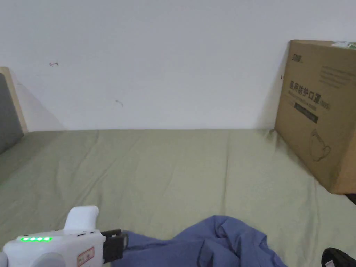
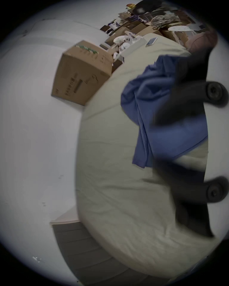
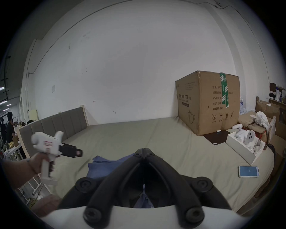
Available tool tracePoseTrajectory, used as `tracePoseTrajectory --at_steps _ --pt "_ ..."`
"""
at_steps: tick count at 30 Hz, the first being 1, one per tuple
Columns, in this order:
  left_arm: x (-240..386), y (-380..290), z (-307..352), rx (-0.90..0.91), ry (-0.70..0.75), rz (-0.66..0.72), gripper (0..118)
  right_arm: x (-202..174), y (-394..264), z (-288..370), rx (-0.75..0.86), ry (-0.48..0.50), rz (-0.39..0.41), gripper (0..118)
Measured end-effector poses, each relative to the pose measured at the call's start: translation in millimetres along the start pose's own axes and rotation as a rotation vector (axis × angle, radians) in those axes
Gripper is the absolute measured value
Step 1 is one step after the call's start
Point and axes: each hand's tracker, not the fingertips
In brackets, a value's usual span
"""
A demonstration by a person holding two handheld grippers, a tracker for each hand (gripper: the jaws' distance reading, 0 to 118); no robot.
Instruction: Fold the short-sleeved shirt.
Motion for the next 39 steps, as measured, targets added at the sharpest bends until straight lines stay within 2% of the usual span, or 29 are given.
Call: tracePoseTrajectory --at_steps 2,3,7,8,9,10,11,13,15,18,22,23,25,26,27,30,34,37,39 --pt "-12.2 -9.1 -46.6 -0.105 0.012 0.089 112 3.8 -5.0 -8.1 -0.027 -0.009 -0.001 0" --pt "-17.6 -14.2 -54.2 -0.064 -0.006 0.128 113 6.0 -8.5 -12.1 -0.04 -0.013 -0.006 0" --pt "-17.0 -35.8 -111.8 -0.19 0.105 0.056 112 11.2 -24.5 -30.7 -0.103 -0.029 -0.028 0" --pt "-17.0 -41.9 -118.0 -0.183 0.079 0.055 107 11.8 -28.4 -35.1 -0.119 -0.038 -0.031 0" --pt "-14.4 -48.2 -122.6 -0.185 0.067 0.048 92 12.6 -31.9 -39.1 -0.132 -0.043 -0.037 0" --pt "-6.9 -53.2 -125.6 -0.158 0.141 -0.029 92 13.6 -35.2 -43.2 -0.145 -0.045 -0.046 0" --pt "3.2 -57.5 -117.1 -0.1 0.14 -0.066 88 14.3 -38.5 -47.0 -0.161 -0.047 -0.052 0" --pt "23.5 -62.8 -99.6 -0.012 0.176 -0.153 49 13.9 -42.7 -55.0 -0.183 -0.058 -0.056 0" --pt "39.7 -68.0 -80.1 0.093 0.289 -0.203 2 13.1 -43.9 -64.2 -0.199 -0.058 -0.058 0" --pt "37.5 -69.4 -37.1 0.293 0.113 -0.073 2 15.7 -35.8 -89.9 -0.223 -0.007 -0.041 0" --pt "37.6 -57.7 3.6 0.417 0.049 -0.041 2 36.3 -9.8 -168.4 -0.362 0.106 -0.087 0" --pt "36.8 -55.1 11.1 0.416 0.047 -0.041 2 42.3 -3.4 -195.8 -0.417 0.118 -0.099 6" --pt "33.6 -55.4 22.5 0.443 0.033 -0.025 2 49.2 2.4 -251.0 -0.557 0.117 -0.072 81" --pt "34.5 -58.0 25.9 0.459 0.03 -0.015 2 51.8 1.7 -276.7 -0.628 0.091 -0.068 107" --pt "33.2 -59.0 28.2 0.471 0.031 -0.006 2 54.3 -0.9 -300.6 -0.71 0.076 -0.081 113" --pt "27.6 -58.8 28.4 0.478 0.03 0.011 2 64.8 -15.3 -357.7 -0.819 0.049 -0.157 113" --pt "23.4 -61.0 22.6 0.467 0.025 0.04 2 74.8 -43.9 -408.9 -0.972 -0.065 -0.185 111" --pt "20.1 -62.5 16.8 0.446 0.022 0.044 2 63.7 -59.3 -415.7 -1.06 -0.053 -0.107 109" --pt "18.6 -64.4 13.3 0.431 0.024 0.039 2 44.8 -58.7 -404.8 -1.052 -0.025 0.073 103"
